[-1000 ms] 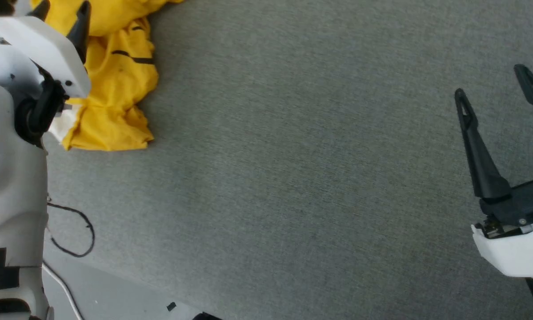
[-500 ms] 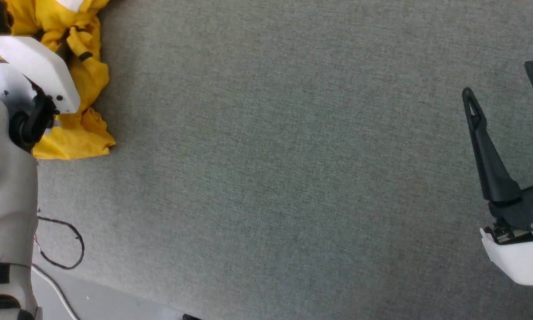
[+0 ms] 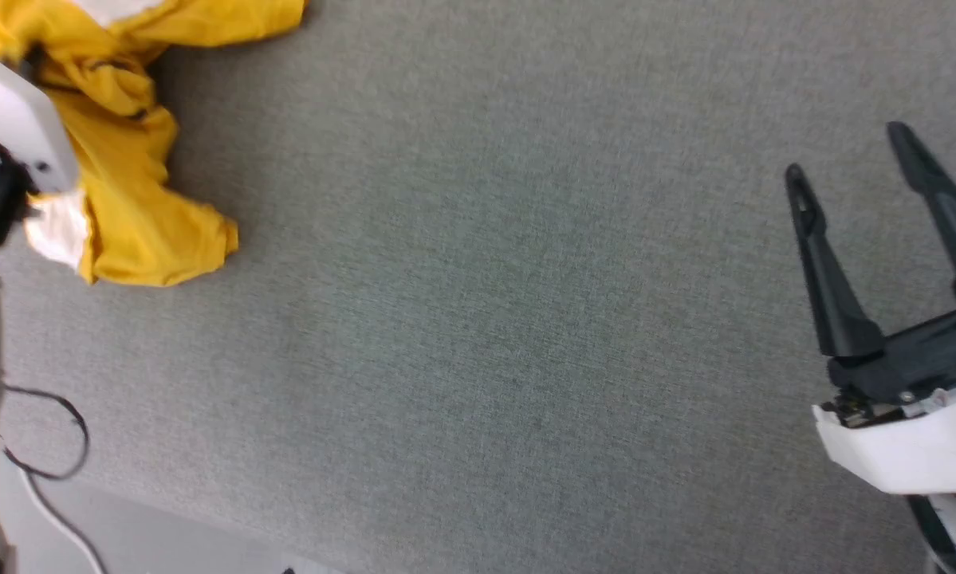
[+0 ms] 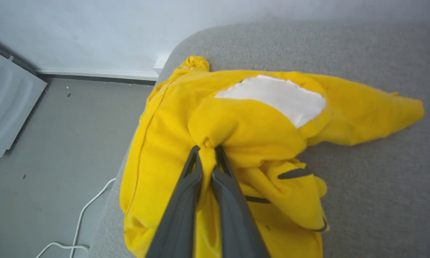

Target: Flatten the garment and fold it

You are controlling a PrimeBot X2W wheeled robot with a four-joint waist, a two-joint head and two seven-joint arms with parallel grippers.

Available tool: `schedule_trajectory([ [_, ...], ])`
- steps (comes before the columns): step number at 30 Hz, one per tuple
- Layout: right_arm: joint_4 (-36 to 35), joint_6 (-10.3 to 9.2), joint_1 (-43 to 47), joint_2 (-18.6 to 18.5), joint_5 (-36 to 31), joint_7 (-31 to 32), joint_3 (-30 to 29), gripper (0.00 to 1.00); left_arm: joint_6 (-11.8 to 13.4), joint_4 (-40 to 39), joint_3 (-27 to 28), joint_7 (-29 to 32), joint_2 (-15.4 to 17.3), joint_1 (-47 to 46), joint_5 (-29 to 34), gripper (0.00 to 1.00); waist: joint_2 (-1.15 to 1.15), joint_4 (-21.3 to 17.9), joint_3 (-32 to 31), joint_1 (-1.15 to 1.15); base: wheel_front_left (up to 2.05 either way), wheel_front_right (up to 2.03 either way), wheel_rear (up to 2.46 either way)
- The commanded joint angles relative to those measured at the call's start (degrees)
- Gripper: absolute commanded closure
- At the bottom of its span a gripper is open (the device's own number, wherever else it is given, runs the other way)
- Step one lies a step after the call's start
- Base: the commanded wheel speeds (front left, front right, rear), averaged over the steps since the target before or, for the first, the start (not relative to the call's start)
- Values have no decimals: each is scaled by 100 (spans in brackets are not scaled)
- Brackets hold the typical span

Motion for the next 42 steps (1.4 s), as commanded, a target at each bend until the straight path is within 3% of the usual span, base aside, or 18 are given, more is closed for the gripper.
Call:
schedule_trajectory([
  [1,70,-6,-68,61,33,-81,3,0,51,-97,19,-17,64,-153,36,100,0,-43,-388,0,0,0,0],
  [11,803,-6,265,718,46,-714,-76,0,-4,-1164,-85,703,312,-711,-52,100,0,-279,-1543,0,0,0,0],
  [16,1090,-6,499,933,53,-950,-196,0,-45,-1720,-273,1178,158,-1062,-190,100,0,-409,-2066,0,0,0,0],
  [22,1329,-6,679,1056,68,-1130,-337,0,-70,-2006,-446,1494,-304,-1363,-525,100,0,-708,-2654,0,0,0,0],
  [30,1365,-6,941,1082,214,-1181,-709,0,-44,-2375,-769,2004,-1258,-1295,-1178,100,0,-1224,-3095,0,0,0,0],
  [37,1208,-6,987,1083,225,-1157,-957,0,-52,-2843,-1365,2171,-1770,-626,-1275,100,0,-1716,-3146,0,0,0,0],
  [42,1152,-6,982,1083,253,-1132,-1004,0,104,-3007,-1730,1800,-2206,160,-1240,100,0,-1973,-3028,0,0,0,0],
])
